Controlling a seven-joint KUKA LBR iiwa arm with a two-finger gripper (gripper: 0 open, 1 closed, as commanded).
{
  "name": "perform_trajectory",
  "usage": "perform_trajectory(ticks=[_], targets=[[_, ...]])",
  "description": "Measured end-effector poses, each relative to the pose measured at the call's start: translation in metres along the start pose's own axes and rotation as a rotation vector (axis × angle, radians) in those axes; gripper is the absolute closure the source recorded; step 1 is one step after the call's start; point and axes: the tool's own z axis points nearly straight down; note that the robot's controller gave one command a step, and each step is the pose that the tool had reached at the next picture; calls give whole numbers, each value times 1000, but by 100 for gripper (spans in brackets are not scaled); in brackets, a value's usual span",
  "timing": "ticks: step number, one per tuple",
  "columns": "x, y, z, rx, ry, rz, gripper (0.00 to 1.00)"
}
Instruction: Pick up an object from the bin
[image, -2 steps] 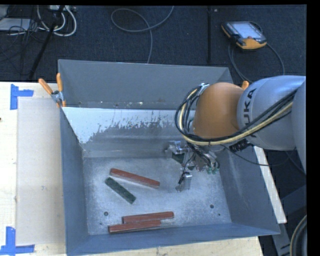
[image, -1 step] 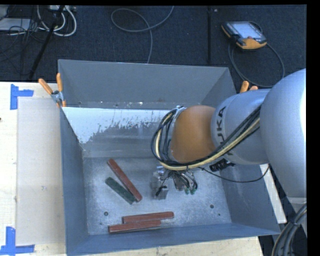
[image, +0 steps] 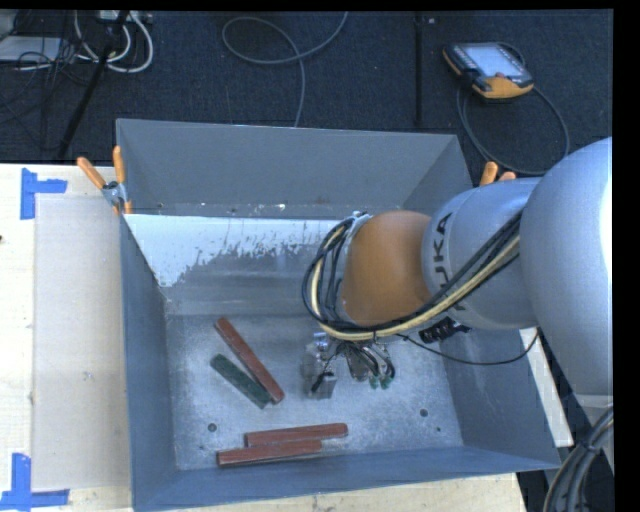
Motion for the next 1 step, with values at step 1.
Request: perform_trajectory(ticks=[1], targets=[[-22, 17, -19, 1, 1, -34, 100]])
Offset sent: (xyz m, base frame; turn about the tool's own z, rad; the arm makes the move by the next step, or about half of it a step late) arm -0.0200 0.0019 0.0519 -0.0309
